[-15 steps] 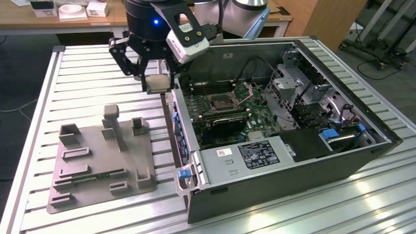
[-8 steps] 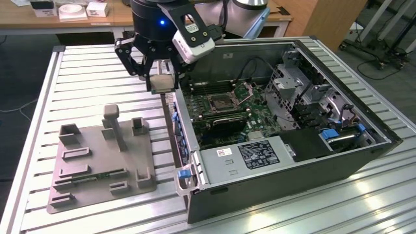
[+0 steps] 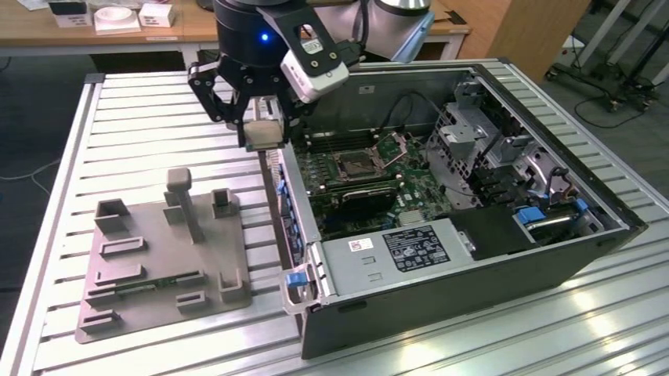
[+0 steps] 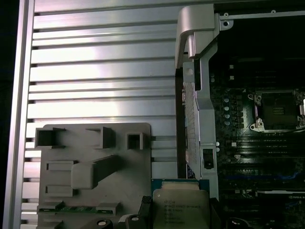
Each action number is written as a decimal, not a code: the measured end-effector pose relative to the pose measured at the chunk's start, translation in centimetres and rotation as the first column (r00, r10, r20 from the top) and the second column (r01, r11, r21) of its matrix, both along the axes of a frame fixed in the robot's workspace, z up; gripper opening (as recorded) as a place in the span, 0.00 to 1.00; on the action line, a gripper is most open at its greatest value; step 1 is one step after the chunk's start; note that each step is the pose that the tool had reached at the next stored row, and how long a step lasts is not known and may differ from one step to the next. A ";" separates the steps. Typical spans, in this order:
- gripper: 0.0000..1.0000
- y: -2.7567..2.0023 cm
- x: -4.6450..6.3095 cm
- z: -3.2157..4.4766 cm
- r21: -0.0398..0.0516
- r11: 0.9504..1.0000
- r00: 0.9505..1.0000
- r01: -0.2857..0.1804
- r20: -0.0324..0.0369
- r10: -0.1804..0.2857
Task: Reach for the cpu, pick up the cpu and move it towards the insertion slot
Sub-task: 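Pick up the cpu and move it towards the insertion slot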
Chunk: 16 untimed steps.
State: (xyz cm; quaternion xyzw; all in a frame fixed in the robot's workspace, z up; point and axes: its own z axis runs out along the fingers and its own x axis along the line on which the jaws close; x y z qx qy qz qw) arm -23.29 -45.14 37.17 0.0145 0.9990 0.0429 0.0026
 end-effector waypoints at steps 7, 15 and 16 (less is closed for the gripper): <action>0.55 0.00 0.0 -0.09 0.000 1.000 1.000 0.000 0.000 0.000; 0.55 0.01 0.5 -0.16 0.000 1.000 1.000 0.000 0.000 0.000; 0.55 0.01 0.7 -0.17 0.000 1.000 1.000 0.000 0.000 0.000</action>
